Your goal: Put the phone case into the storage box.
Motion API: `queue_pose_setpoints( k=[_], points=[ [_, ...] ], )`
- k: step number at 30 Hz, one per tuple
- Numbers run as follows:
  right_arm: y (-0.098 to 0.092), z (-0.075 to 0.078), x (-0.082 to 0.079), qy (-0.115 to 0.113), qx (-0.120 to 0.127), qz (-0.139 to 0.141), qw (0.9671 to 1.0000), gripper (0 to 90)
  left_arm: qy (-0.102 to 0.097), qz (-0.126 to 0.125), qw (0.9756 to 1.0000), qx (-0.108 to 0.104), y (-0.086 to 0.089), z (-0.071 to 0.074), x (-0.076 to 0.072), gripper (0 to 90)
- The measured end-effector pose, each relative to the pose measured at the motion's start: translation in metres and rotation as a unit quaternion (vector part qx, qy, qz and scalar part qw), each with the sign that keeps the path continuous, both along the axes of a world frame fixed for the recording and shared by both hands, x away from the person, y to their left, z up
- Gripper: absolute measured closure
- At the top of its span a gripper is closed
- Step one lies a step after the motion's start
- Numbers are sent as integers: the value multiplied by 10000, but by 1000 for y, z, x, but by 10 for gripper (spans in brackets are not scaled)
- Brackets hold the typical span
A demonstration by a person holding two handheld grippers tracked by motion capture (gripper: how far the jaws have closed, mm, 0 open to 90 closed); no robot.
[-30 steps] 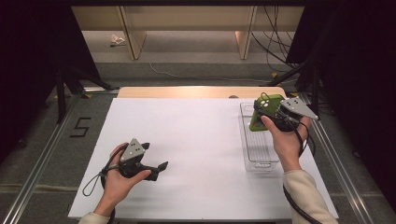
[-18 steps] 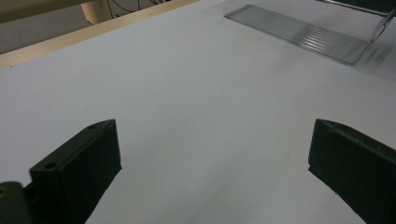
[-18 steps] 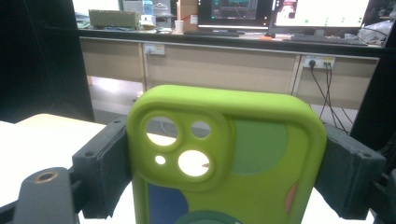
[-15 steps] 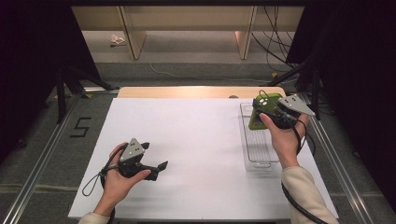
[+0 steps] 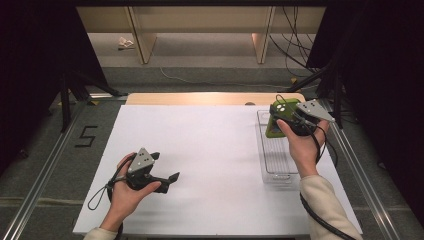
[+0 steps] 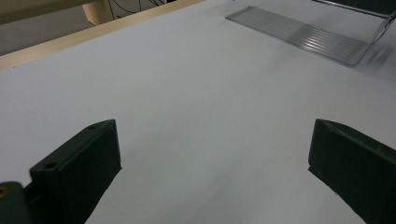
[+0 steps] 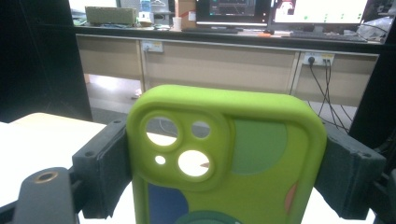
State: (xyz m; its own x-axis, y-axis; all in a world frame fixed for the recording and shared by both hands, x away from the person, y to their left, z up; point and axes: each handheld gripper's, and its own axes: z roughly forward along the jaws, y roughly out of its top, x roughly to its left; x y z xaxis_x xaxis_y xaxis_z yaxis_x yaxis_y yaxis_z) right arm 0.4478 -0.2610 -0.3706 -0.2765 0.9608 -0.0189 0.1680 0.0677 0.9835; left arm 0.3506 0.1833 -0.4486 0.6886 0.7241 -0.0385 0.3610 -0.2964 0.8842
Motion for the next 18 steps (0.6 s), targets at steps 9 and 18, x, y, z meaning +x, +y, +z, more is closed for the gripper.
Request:
queue_pose_setpoints(
  k=[9,18],
  points=[
    [-1,-2,5,20,-14,-29,10000,166,-6,-2,10000,4,0,0,0,19],
    [0,-5,9,-18,-58,-32,10000,166,-20,5,10000,-2,0,1,0,19]
  ],
)
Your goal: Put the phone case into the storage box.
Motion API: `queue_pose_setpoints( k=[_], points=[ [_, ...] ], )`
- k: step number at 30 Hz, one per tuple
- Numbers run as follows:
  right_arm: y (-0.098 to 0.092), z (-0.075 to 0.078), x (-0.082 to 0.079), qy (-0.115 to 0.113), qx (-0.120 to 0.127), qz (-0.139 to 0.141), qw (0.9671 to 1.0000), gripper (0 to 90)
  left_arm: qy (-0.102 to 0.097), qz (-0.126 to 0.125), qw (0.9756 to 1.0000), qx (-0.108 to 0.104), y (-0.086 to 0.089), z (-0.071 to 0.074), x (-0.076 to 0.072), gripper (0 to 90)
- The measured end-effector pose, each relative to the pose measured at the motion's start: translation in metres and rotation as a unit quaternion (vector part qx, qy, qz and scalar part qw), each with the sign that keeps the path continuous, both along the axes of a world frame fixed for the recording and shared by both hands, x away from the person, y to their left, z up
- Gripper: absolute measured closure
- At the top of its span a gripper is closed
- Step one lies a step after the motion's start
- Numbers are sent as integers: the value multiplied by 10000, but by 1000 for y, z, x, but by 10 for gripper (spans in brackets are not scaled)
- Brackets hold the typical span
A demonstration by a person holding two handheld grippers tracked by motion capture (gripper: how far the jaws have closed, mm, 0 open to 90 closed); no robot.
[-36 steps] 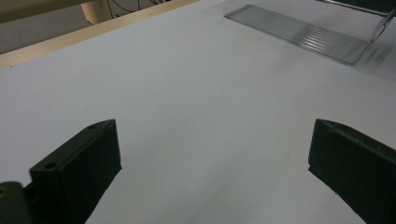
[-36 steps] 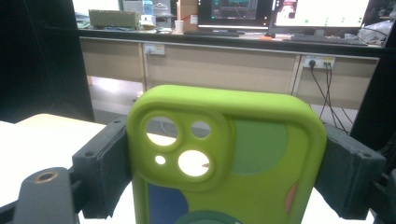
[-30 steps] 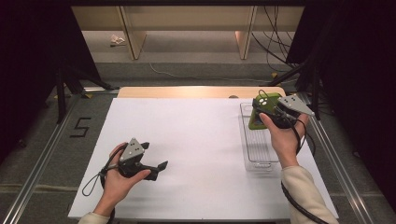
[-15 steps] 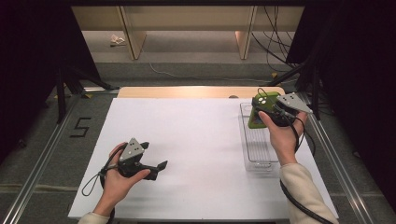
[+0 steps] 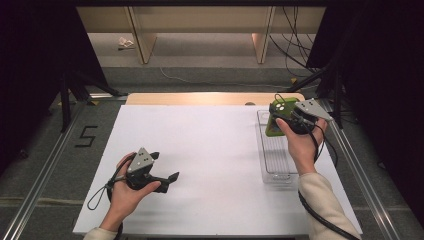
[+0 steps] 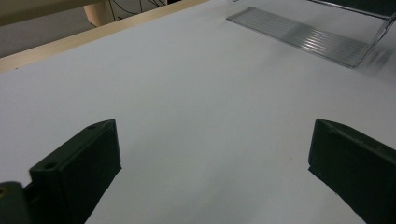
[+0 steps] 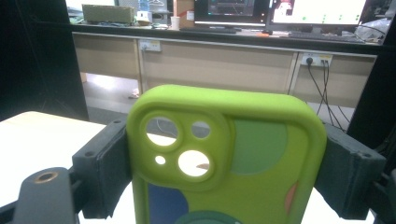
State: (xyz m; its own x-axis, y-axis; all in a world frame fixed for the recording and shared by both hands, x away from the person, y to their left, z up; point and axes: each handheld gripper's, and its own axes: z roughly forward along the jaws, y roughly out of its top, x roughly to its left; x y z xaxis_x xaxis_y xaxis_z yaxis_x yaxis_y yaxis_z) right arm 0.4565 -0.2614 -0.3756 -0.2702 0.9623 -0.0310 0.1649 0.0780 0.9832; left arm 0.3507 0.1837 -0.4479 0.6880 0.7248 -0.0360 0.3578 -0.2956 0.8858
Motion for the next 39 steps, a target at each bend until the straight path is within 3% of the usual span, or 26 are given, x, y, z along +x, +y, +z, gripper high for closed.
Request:
queue_pose_setpoints(
  k=[39],
  points=[
    [-1,-6,18,133,9,-84,9999,166,-14,4,10000,2,0,0,0,19]
  ],
)
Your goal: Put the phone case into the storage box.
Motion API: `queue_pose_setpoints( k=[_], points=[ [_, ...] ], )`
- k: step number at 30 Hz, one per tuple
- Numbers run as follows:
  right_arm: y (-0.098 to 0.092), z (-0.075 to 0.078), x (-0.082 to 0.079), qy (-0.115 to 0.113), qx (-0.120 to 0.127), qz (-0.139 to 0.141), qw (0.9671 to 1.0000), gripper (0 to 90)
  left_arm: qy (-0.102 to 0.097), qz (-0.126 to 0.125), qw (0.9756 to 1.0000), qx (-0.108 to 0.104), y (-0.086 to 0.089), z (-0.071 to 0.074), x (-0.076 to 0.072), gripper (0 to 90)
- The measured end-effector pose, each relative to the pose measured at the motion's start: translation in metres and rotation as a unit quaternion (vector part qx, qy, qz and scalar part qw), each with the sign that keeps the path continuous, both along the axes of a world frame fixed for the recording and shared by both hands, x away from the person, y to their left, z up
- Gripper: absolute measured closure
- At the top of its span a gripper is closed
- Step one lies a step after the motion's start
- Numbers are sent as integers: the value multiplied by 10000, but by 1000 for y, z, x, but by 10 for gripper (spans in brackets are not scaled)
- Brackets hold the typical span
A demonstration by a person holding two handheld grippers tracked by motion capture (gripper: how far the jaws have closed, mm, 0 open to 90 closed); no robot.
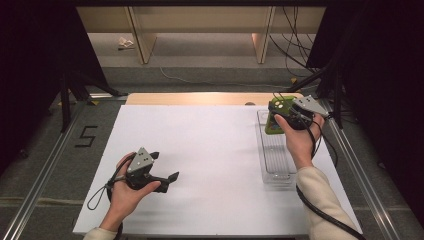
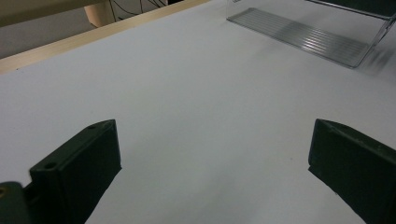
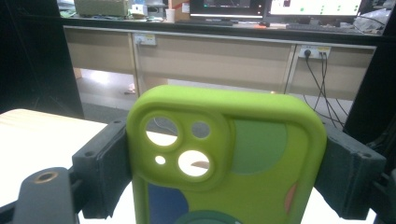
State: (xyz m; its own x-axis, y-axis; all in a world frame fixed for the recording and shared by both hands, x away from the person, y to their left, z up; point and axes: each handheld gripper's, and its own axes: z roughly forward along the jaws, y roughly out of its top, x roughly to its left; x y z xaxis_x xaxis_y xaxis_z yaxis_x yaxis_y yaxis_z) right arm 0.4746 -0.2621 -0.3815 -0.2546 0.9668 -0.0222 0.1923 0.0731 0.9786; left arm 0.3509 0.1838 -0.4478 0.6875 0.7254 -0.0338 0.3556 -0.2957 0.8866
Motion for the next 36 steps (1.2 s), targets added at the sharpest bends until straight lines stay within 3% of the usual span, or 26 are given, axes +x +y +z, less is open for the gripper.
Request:
queue_pose_setpoints(
  k=[36],
  points=[
    [4,0,26,175,37,-95,9998,166,-7,7,10000,-27,0,0,0,19]
  ],
)
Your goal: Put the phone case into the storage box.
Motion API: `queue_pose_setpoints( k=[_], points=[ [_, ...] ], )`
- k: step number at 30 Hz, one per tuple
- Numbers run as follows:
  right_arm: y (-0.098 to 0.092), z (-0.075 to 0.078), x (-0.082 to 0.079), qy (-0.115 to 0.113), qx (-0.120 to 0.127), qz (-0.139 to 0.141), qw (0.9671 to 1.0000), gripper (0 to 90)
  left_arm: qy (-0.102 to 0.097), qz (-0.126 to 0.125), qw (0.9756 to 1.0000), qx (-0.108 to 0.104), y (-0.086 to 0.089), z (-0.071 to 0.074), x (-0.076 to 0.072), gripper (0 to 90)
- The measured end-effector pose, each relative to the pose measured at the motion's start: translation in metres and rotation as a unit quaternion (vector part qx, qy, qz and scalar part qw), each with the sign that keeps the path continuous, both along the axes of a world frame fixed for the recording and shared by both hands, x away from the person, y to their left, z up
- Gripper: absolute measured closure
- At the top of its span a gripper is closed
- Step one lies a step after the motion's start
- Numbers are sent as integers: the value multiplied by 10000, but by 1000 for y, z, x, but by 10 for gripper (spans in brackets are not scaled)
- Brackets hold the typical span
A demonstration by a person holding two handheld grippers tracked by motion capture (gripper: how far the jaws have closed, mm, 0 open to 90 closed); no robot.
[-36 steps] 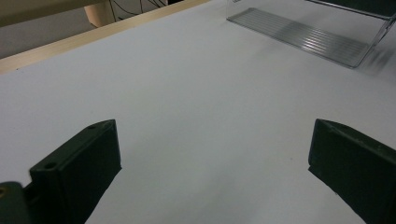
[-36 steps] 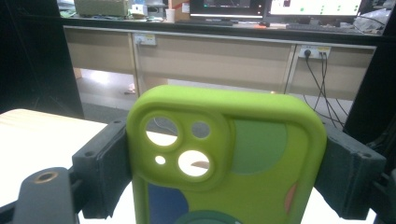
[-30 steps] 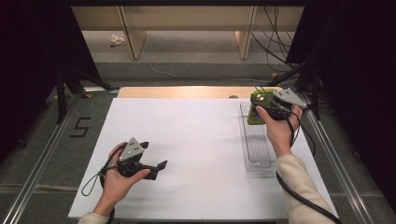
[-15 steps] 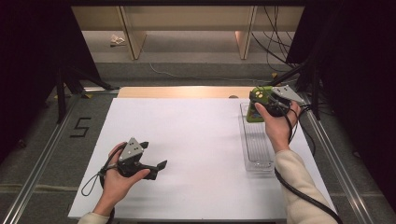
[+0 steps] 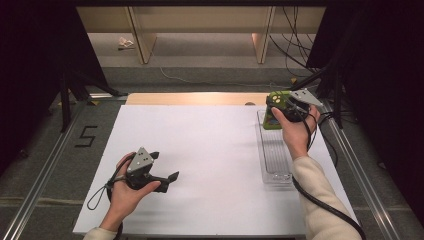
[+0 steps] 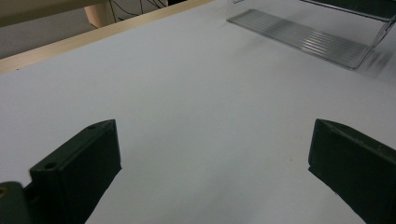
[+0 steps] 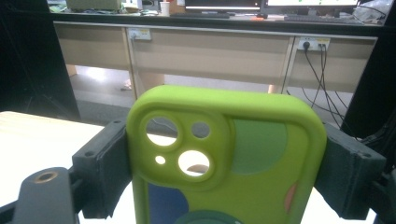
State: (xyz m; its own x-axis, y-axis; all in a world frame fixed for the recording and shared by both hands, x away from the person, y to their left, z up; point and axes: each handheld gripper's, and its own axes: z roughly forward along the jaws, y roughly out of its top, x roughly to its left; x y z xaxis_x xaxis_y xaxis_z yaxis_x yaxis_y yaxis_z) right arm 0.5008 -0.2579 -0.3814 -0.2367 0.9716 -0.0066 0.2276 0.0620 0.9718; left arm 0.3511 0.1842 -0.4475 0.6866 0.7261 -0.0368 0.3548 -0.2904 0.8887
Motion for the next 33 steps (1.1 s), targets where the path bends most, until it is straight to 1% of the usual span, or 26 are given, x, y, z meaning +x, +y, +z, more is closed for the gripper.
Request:
queue_pose_setpoints(
  k=[19,33],
  points=[
    [0,-5,14,152,-12,-54,9999,166,0,-3,10000,4,0,0,0,19],
    [-2,-8,20,222,11,-115,9997,166,10,-2,10000,-1,0,-1,0,19]
  ],
)
